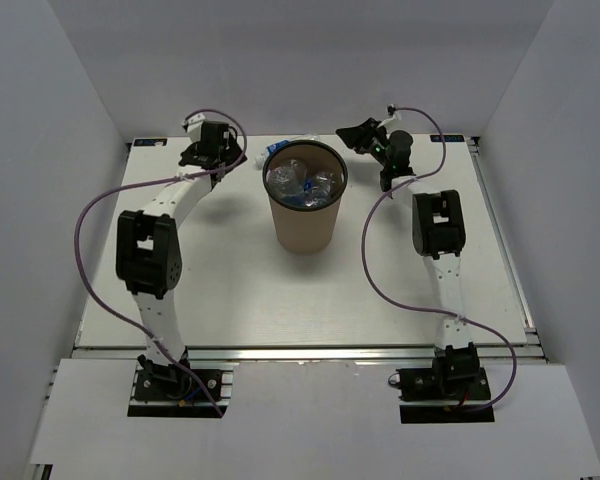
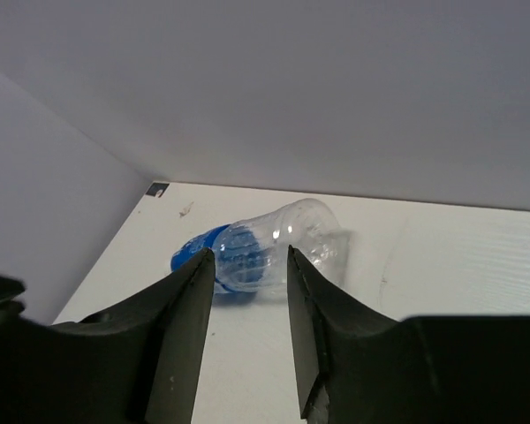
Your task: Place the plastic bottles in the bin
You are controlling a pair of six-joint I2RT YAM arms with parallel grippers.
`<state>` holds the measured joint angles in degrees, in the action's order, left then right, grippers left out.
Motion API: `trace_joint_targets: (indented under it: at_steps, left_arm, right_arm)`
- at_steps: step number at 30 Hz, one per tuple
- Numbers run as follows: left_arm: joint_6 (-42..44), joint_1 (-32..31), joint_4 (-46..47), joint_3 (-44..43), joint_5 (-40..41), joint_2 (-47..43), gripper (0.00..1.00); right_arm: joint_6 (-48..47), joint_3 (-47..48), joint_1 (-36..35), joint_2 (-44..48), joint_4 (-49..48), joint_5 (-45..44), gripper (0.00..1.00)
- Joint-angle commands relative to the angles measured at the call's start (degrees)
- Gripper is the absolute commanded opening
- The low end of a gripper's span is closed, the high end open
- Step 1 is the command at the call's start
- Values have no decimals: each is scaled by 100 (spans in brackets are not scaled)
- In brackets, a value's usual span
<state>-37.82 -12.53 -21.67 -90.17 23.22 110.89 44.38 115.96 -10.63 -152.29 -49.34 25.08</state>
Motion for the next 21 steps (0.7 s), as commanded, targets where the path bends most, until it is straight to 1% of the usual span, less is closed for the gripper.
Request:
trace_joint_targets:
  at_steps: [1,2,3,4,5,6,7,8,9,10,11,14,16,17,18,19,21]
  left_arm:
    - [1244,49,899,-1059,-1365,642,98]
    - [1669,75,1328,-1264,-1930,1053,98]
    - [2012,137,1463,-1458,-2475,1257,98]
    - [2660,163,1516,-1973,-3394,1460,98]
    - [2884,207,1412,-2300,-3699,1862,98]
    - [3069,312,1298,-2651,-3989,2057,98]
    - [3340,374,1193,-3316,-4619,2242,98]
    - [3447,427,957,-3619,-4912,2566,98]
    - [3570,488,902,-3839,-5141,2682,98]
    - [3624,498,1041,-3894,-5361,2744,98]
    - [3642,498,1277,-3737,-5616,2736,98]
    - [3519,498,1980,-3306,-5837,2771,98]
    - [3562,489,1974,-3497,-5899,3069,98]
    - [3606,489,1756,-3681,-5917,3201,98]
    - [3641,489,1667,-4057,-5961,3472,98]
    - [3659,489,1562,-4192,-5970,3579,98]
    - [3590,489,1700,-4176,-6013,3676,98]
  right_arm:
    - [-280,-204,-123,717,12,216,45]
    - [-307,-353,-123,831,30,347,45]
    - [-307,-738,-114,1067,65,392,45]
    - [-359,-933,-114,1183,48,445,45]
    - [-395,-1118,-114,1297,39,645,47]
    - [-447,-1259,-114,1507,108,743,48]
    - [-631,-1521,-114,1605,187,857,50]
    - [-719,-1620,-106,1701,275,902,50]
    - [-790,-1699,-97,1868,520,919,50]
    - [-860,-1839,-97,1939,626,928,50]
    - [-878,-1901,-88,2009,697,963,50]
    - [-809,-2174,-53,2317,724,1148,50]
    - [-799,-2279,-62,2431,759,1262,50]
    - [-799,-2384,-62,2493,803,1297,50]
    - [-765,-2455,-62,2589,803,1350,50]
    - [-729,-2525,-62,2634,742,1463,50]
    - [-563,-2789,-62,2783,620,1500,50]
